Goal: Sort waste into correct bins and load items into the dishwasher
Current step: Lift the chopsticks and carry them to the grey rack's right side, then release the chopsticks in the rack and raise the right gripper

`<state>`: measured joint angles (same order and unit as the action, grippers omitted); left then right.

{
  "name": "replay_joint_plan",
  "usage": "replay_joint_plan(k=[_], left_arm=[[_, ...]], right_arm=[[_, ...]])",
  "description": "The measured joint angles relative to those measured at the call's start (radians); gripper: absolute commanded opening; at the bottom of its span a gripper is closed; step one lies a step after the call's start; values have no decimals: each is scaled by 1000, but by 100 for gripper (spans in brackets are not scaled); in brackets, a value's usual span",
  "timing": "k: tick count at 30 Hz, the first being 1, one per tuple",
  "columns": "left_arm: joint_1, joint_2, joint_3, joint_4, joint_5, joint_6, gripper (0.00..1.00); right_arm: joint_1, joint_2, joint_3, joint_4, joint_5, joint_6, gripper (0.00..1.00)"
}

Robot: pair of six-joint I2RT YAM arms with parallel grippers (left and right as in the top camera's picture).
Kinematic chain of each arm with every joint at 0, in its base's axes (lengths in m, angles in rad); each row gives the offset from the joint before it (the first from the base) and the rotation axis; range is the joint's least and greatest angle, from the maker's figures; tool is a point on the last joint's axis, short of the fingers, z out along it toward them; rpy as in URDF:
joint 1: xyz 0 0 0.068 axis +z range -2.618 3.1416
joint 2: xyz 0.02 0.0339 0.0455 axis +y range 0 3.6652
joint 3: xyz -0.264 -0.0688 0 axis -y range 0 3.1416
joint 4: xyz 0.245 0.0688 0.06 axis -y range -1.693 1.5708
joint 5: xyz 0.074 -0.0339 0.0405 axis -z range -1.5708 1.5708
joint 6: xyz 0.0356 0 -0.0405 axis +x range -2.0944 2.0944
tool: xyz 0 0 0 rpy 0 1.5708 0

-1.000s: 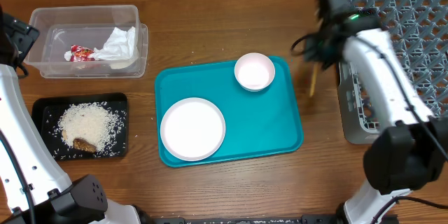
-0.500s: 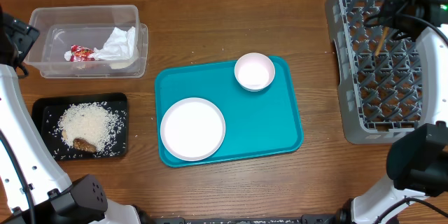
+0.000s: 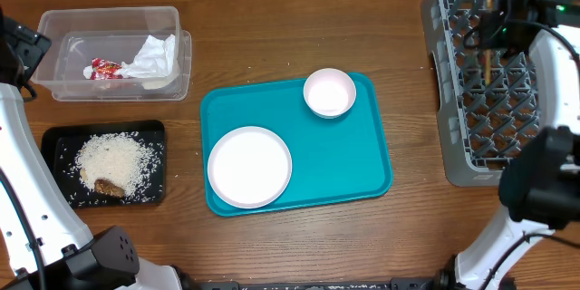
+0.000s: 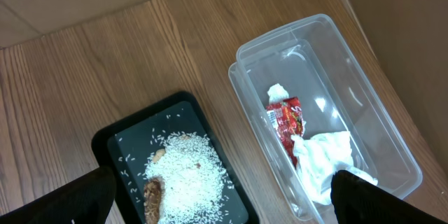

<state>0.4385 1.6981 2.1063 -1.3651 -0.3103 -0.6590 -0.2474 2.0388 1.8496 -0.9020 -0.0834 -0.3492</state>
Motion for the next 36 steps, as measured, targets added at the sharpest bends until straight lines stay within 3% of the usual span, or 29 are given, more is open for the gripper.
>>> replay_joint_plan(k=[2, 5, 7, 20, 22, 25, 26, 27, 33, 36], left_arm=[[0, 0, 0, 0, 0, 0, 100], [0, 0, 0, 0, 0, 0, 100], [0, 0, 0, 0, 0, 0, 100], [0, 0, 0, 0, 0, 0, 100], [0, 0, 0, 0, 0, 0, 100], [0, 0, 0, 0, 0, 0, 100], [0, 0, 0, 0, 0, 0, 100], [0, 0, 0, 0, 0, 0, 100], [0, 0, 0, 0, 0, 0, 100], [0, 0, 0, 0, 0, 0, 100]], right_arm=[[0, 20, 0, -11, -26, -1, 12], [0, 24, 0, -18, -50, -8, 13], [0, 24, 0, -27, -61, -10, 24], [8, 18, 0, -155, -112, 64, 27], [13, 1, 0, -185, -161, 89, 39], [40, -60, 0, -220, -272, 133, 77], [54, -80, 0, -227, -309, 145, 97], [74, -104, 0, -231, -357, 151, 100], [262, -172, 2, -196, -636, 177, 100], [384, -165, 2, -136, -625, 193, 92]])
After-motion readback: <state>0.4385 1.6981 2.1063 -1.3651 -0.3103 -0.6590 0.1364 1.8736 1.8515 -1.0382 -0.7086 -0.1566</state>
